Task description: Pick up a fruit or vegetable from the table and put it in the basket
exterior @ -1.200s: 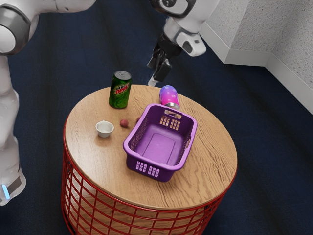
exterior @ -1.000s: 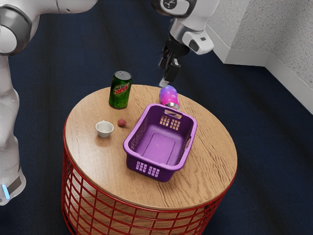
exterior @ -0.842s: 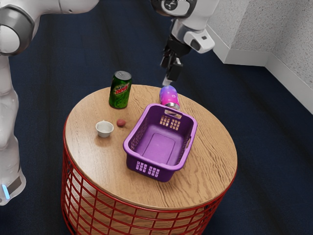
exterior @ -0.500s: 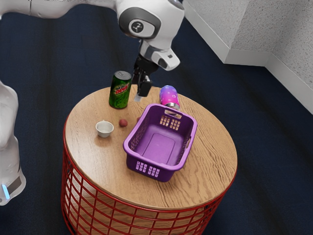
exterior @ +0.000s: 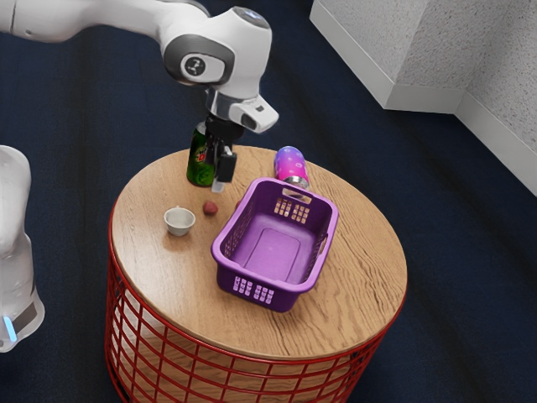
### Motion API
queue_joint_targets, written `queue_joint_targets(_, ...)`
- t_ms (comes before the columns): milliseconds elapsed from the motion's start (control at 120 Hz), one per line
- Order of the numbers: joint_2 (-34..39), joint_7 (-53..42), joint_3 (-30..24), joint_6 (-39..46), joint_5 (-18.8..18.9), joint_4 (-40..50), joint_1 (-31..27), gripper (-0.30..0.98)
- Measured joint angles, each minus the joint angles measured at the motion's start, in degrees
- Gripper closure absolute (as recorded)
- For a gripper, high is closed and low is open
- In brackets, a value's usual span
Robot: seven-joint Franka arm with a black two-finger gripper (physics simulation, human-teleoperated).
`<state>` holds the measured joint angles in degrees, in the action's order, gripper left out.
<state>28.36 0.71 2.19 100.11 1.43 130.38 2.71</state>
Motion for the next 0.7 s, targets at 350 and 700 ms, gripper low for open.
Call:
queue_joint_targets(350,6.22,-2.17,0.02,-2.88,-0.2,2.57,-7.1,0.0)
queue_joint_targets(700,3.01,-5.12,-0.31,0.73,-1.58,6.88,-7.22,0.0)
